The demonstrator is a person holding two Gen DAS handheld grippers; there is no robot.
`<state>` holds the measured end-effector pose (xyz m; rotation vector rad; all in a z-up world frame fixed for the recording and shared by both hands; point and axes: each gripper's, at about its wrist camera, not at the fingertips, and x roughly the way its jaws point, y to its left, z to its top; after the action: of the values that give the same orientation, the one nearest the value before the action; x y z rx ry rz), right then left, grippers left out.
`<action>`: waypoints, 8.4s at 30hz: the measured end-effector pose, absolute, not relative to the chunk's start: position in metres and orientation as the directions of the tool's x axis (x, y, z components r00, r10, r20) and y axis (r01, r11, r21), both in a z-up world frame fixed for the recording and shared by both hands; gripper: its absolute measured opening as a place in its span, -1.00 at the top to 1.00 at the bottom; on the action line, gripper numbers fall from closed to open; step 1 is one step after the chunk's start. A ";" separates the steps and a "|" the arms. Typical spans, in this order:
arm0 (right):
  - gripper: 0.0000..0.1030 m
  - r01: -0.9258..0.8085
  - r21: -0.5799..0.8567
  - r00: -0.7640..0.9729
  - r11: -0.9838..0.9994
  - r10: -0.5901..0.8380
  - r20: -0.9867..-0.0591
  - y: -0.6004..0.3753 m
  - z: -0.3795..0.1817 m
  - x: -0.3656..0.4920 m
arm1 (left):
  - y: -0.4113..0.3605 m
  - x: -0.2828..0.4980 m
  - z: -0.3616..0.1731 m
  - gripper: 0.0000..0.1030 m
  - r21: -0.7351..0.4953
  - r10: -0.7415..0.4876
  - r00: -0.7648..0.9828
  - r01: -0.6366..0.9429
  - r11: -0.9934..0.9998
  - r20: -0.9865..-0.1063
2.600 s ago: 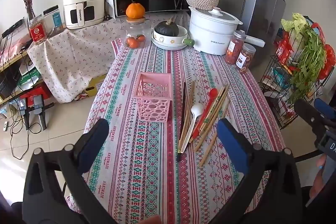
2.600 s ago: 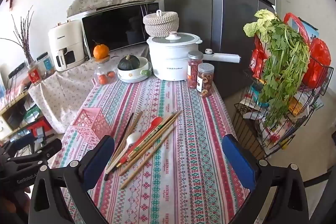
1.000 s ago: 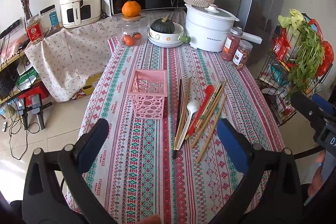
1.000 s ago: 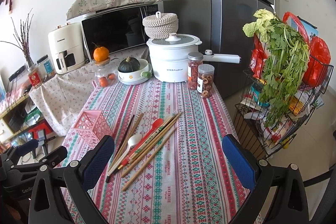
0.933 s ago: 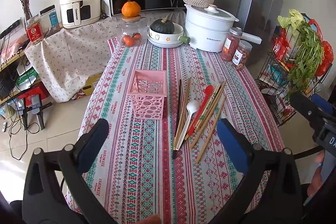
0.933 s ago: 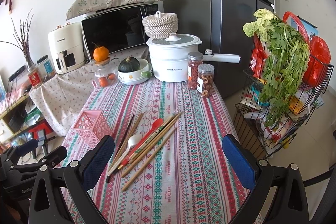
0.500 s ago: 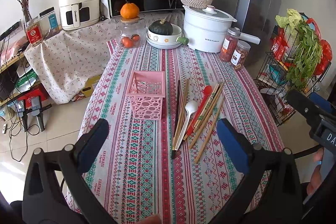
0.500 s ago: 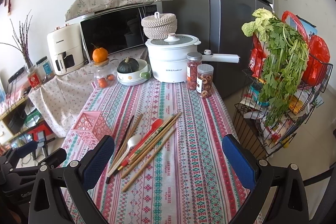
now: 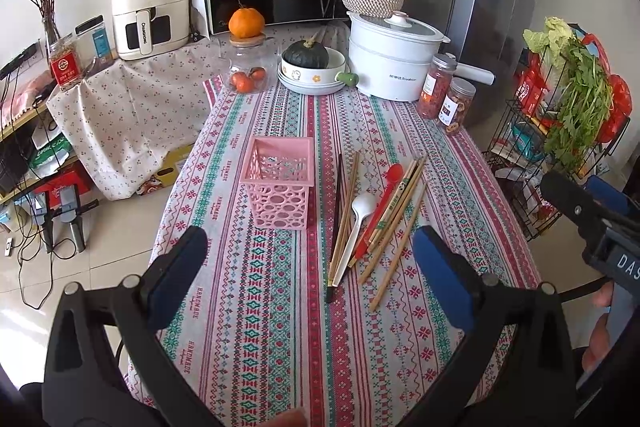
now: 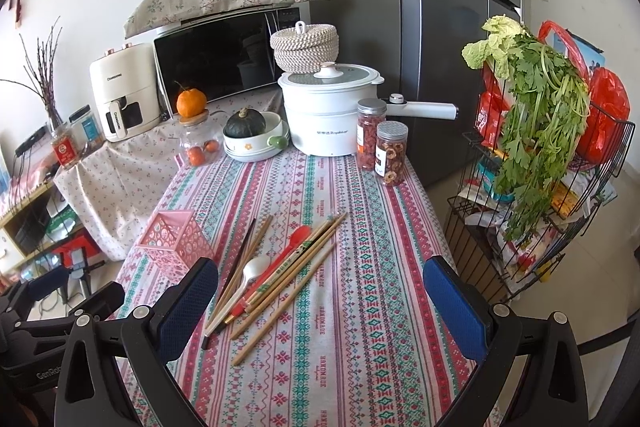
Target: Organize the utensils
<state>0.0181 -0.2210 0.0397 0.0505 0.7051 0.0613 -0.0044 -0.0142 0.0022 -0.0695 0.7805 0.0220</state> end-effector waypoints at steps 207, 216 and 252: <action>0.88 -0.410 0.342 0.636 0.845 0.534 -0.557 -0.097 0.046 0.152 | 0.118 0.089 -0.006 -0.94 -0.238 -0.136 0.757 -0.027 0.971 -0.639; 0.87 -0.363 0.331 0.588 0.871 0.490 -0.643 -0.083 0.001 0.175 | 0.124 0.086 -0.020 -0.94 -0.258 -0.145 0.716 -0.051 0.965 -0.683; -0.73 -0.036 0.244 0.550 0.969 0.223 -0.805 -0.273 -0.029 0.127 | -0.028 0.047 -0.028 -0.94 -0.095 -0.225 0.615 0.237 0.967 -0.756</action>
<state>0.1266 -0.2726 -0.0287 0.2085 0.9778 0.1542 0.0469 -0.0276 -0.0281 0.0147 0.8686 -0.2666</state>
